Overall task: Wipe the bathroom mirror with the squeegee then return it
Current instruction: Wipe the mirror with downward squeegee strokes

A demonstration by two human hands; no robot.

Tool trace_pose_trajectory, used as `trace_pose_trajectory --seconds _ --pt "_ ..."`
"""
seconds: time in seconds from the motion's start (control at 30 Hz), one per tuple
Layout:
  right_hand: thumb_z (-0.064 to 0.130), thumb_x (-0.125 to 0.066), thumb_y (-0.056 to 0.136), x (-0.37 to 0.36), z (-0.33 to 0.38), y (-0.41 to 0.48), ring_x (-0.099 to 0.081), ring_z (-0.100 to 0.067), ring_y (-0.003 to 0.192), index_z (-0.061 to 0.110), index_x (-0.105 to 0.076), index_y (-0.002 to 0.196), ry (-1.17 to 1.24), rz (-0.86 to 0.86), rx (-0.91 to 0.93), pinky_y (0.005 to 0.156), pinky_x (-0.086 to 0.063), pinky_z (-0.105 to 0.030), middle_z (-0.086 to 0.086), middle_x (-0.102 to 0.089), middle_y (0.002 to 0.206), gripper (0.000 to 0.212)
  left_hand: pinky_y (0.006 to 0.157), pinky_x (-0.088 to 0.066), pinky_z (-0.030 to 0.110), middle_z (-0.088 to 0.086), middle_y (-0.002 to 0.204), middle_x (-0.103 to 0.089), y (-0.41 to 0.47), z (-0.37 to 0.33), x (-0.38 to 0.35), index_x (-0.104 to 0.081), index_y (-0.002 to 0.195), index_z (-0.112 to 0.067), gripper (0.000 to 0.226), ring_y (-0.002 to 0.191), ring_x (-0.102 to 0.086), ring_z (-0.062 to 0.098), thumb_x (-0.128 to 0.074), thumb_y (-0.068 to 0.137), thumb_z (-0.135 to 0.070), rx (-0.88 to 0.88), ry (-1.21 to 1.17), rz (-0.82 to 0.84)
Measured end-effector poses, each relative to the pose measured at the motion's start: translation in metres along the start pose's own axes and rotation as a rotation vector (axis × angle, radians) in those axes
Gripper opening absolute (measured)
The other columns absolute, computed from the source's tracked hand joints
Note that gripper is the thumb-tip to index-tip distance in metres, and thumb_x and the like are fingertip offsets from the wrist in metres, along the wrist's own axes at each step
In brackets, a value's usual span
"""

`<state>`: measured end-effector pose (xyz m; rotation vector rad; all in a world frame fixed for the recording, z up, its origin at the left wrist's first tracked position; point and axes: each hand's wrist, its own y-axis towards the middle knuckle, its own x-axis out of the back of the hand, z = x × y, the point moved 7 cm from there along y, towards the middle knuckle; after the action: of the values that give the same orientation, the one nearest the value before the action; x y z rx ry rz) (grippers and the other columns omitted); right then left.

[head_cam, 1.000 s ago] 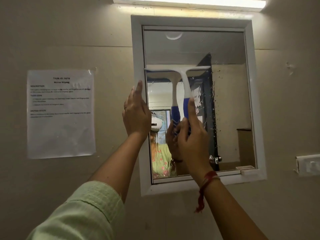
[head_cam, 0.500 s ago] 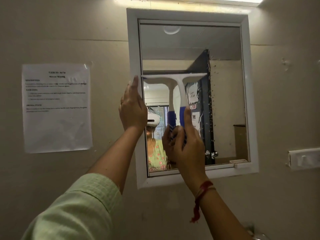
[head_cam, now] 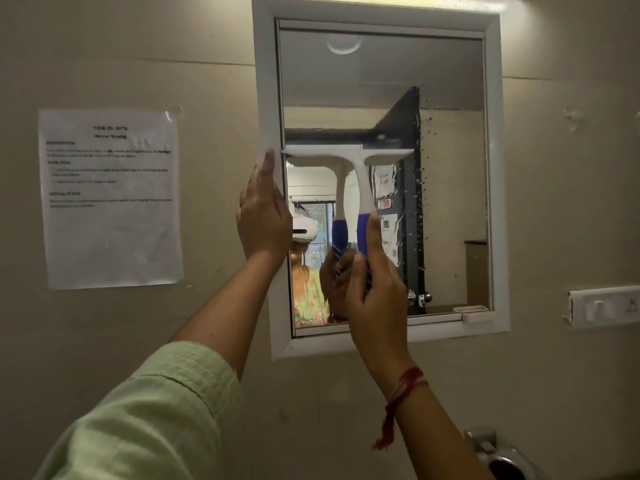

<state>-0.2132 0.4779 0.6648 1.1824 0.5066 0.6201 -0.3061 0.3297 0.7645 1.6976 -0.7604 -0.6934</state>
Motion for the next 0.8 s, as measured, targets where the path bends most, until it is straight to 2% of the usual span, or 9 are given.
trace_pose_trajectory --seconds 0.13,0.3,0.4,0.5,0.63,0.8 --pt "0.031 -0.031 0.096 -0.003 -0.006 -0.032 -0.048 -0.006 0.066 0.027 -0.013 0.147 0.000 0.028 -0.020 0.059 -0.049 -0.022 -0.003 -0.052 0.090 0.054 0.100 -0.037 0.052 0.008 0.141 -0.046 -0.001 0.000 0.002 -0.029 0.143 -0.025 0.047 0.126 -0.045 0.026 -0.032 0.097 -0.020 0.014 0.028 -0.009" --pt "0.031 -0.031 0.096 -0.004 0.000 0.001 -0.049 -0.003 0.067 0.025 -0.016 0.147 0.005 -0.022 0.009 0.060 -0.045 -0.014 -0.001 -0.051 0.089 0.053 0.101 -0.036 0.051 0.007 0.140 -0.047 -0.004 0.001 0.002 -0.031 0.142 -0.023 0.045 0.125 -0.047 0.025 -0.030 0.097 -0.022 0.012 0.023 -0.022" --pt "0.026 -0.035 0.097 -0.006 -0.002 0.009 -0.050 -0.002 0.069 0.028 -0.013 0.146 0.023 -0.021 0.010 0.064 -0.046 -0.015 -0.001 -0.053 0.088 0.053 0.101 -0.035 0.049 0.006 0.140 -0.048 -0.006 0.001 0.003 -0.032 0.142 -0.024 0.045 0.125 -0.047 0.025 -0.029 0.097 -0.023 0.017 0.021 -0.027" --pt "0.027 -0.034 0.097 -0.006 -0.010 -0.015 -0.050 -0.003 0.066 0.034 -0.010 0.144 0.012 0.006 -0.005 0.059 -0.045 -0.016 0.000 -0.051 0.089 0.053 0.101 -0.036 0.050 0.006 0.140 -0.047 -0.008 0.002 0.003 -0.031 0.142 -0.025 0.045 0.125 -0.046 0.025 -0.030 0.097 -0.022 0.019 0.017 -0.018" --pt "0.032 -0.032 0.096 -0.005 -0.013 -0.044 -0.052 -0.009 0.068 0.035 -0.008 0.145 0.018 0.023 -0.025 0.059 -0.051 -0.025 -0.003 -0.053 0.094 0.055 0.101 -0.037 0.049 0.006 0.141 -0.047 -0.008 0.002 0.003 -0.030 0.143 -0.024 0.046 0.125 -0.046 0.025 -0.030 0.097 -0.022 0.017 0.028 -0.019" --pt "0.030 -0.035 0.097 -0.003 -0.002 -0.002 -0.052 -0.004 0.070 0.031 -0.015 0.145 0.065 -0.021 -0.008 0.063 -0.050 -0.020 0.003 -0.054 0.086 0.052 0.099 -0.038 0.051 0.007 0.140 -0.047 -0.009 0.000 0.003 -0.030 0.143 -0.023 0.046 0.124 -0.046 0.027 -0.030 0.097 -0.021 0.015 0.041 -0.017"
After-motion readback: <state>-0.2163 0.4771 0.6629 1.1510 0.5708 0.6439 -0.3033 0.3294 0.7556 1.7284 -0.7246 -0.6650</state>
